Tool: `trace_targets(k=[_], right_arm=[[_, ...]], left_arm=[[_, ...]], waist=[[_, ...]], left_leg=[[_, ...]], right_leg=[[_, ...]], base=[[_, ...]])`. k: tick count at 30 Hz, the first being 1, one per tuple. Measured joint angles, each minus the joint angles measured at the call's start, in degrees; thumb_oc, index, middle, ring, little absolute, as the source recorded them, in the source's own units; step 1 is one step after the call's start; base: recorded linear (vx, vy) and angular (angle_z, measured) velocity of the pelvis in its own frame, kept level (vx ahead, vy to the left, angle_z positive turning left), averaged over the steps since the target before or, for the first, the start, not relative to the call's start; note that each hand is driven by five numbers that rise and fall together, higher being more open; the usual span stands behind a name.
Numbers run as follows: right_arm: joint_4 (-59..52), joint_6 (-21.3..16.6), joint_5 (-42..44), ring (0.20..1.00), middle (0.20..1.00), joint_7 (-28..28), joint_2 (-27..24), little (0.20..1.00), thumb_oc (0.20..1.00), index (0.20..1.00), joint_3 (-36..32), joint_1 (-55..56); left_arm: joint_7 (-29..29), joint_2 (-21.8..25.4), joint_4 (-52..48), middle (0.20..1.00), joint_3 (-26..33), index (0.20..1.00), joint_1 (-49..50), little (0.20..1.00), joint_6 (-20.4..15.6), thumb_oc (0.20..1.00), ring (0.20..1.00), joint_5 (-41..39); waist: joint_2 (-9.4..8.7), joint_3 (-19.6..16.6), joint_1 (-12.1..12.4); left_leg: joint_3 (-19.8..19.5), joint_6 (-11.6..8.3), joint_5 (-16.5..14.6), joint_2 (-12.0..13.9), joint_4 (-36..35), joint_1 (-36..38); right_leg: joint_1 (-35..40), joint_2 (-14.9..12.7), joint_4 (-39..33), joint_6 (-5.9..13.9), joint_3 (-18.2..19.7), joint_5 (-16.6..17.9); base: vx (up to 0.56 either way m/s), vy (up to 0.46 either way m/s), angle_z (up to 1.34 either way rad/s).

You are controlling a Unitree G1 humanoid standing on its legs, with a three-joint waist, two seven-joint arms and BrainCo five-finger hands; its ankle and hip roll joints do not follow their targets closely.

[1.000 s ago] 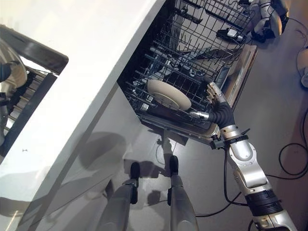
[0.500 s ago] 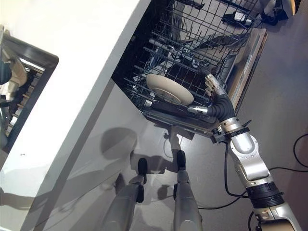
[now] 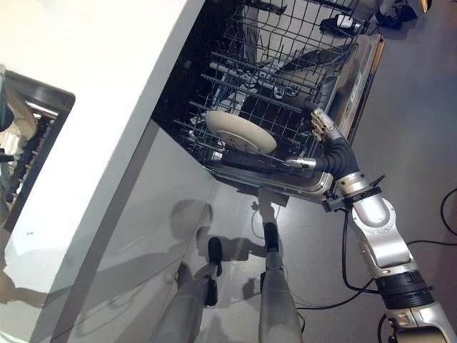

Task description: Pick up plates and place into dishwasher.

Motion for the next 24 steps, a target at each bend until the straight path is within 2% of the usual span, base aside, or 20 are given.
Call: trace_targets(k=[7, 11, 15, 20, 24], right_arm=[[0.0, 0.0, 0.0, 1.0, 1.0, 1.0, -0.1, 1.0, 1.0, 1.0, -0.5, 1.4], [0.0, 0.0, 0.1, 1.0, 1.0, 1.4, -0.2, 1.0, 1.0, 1.0, -0.6, 2.4], [0.0, 0.0, 0.6, 1.0, 1.0, 2.1, -0.2, 1.0, 1.0, 1.0, -1.2, 3.1], [0.0, 0.1, 0.6, 1.0, 1.0, 2.8, -0.2, 1.0, 1.0, 1.0, -3.0, 3.8], [-0.2, 1.1, 0.6, 1.0, 1.0, 3.8, -0.2, 1.0, 1.0, 1.0, -3.7, 4.2]], left_arm=[[0.3, -0.1, 0.0, 0.2, 0.2, 0.2, 2.7, 0.2, -0.3, 0.2, 0.2, -0.3], [3.2, -0.6, 0.0, 0.2, 1.8, 0.2, 4.9, 0.2, 0.2, 0.2, 0.2, -3.8], [11.9, -2.8, 0.0, 0.2, 5.7, 0.2, 7.2, 0.2, 1.7, 0.2, 0.2, -10.3], [22.7, -5.9, -0.1, 0.2, 13.6, 0.2, 9.4, 0.2, 3.4, 0.2, 0.2, -16.2], [30.0, -6.7, -0.2, 0.2, 18.8, 0.2, 9.6, 0.2, 3.4, 0.2, 0.2, -20.2]], waist=[[0.06, 0.0, -0.4], [0.12, 0.1, -0.5], [0.14, 0.0, -0.4], [0.15, 0.0, -0.3], [0.24, -0.2, -0.3]], left_leg=[[0.2, 0.01, 0.2, 0.0, -1.3, 2.6], [0.2, -0.01, 0.2, 0.1, -1.8, 4.1], [-0.1, -0.03, 0.2, 0.1, -2.8, 6.6], [-0.6, -0.04, 0.2, 0.3, -3.4, 9.4], [-0.9, -0.17, 0.0, 0.3, -4.4, 12.7]], right_leg=[[1.9, 0.0, 0.0, -0.04, 0.1, -0.2], [3.1, 0.1, -0.1, -0.06, 0.0, -0.4], [5.2, 0.1, 0.0, -0.07, -0.2, -1.1], [8.0, 0.0, -0.1, -0.06, -0.9, -1.8], [11.0, 0.1, -0.1, -0.04, -1.3, -2.7]], base=[[0.0, 0.001, 0.0], [0.02, 0.005, 0.0], [0.07, 0.004, 0.03], [0.12, 0.003, 0.06], [0.13, 0.014, 0.04]])
